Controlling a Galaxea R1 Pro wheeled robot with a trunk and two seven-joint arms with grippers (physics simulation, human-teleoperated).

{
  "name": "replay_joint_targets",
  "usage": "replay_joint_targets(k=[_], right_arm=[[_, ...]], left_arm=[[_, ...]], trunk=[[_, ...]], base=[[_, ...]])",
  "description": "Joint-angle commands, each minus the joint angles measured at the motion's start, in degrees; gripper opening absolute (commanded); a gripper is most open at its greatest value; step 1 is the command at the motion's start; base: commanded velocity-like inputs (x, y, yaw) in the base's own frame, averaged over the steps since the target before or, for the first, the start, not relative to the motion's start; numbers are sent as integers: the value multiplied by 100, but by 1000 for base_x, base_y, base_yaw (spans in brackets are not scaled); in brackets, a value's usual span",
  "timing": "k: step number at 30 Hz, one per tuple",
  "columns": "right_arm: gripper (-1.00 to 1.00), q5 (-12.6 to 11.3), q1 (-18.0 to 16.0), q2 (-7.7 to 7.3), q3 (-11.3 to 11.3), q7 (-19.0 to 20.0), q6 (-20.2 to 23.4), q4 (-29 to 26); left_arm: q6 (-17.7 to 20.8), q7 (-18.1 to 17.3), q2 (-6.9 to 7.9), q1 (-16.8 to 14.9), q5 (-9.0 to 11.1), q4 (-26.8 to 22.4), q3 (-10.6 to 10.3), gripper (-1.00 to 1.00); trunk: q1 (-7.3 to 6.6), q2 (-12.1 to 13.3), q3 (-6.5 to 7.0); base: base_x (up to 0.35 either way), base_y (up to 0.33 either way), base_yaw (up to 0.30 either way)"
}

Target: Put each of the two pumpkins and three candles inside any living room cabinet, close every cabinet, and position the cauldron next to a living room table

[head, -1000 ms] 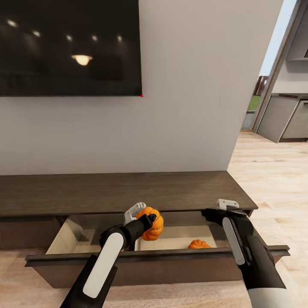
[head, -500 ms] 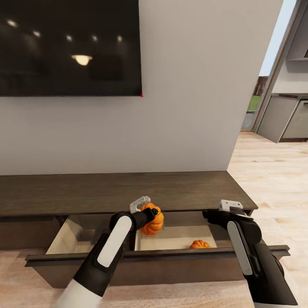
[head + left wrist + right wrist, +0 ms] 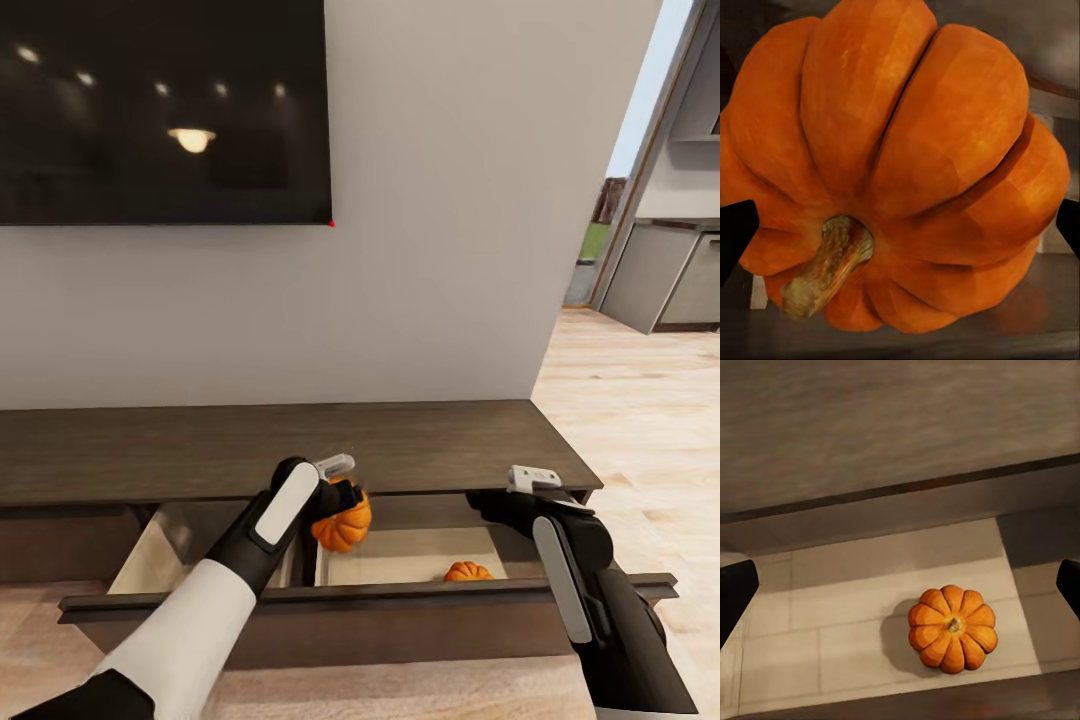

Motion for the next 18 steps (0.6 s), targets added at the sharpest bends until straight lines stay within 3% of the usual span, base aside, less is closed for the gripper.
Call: replay_joint_targets(k=[1, 7, 9, 11, 16, 18], right_arm=[[100, -61, -4, -4, 2, -41, 15, -5], [100, -61, -4, 4, 32, -15, -38, -5], [100, -61, -4, 24, 38, -13, -52, -5], [100, -70, -4, 42, 3, 36, -104, -5], [100, -136, -72, 51, -167, 573, -651, -5], [100, -264, -457, 47, -425, 648, -425, -5]], left_arm=[[-29, 57, 0, -15, 75, 76, -7, -100], [-33, -46, 0, -29, 62, 202, -22, -100], [-40, -92, 0, -30, 54, 214, -93, -100], [-61, -113, 0, -30, 36, 219, -289, -100], [-79, -122, 0, -30, 17, 191, -449, -100], [-80, -123, 0, -30, 15, 189, -458, -100]], trunk=[[-2, -3, -5], [-2, -3, -5], [-2, -3, -5], [-2, -3, -5], [-2, -3, -5], [-2, -3, -5]], base=[[0, 0, 0], [0, 0, 0], [0, 0, 0], [0, 0, 0], [0, 0, 0], [0, 0, 0]])
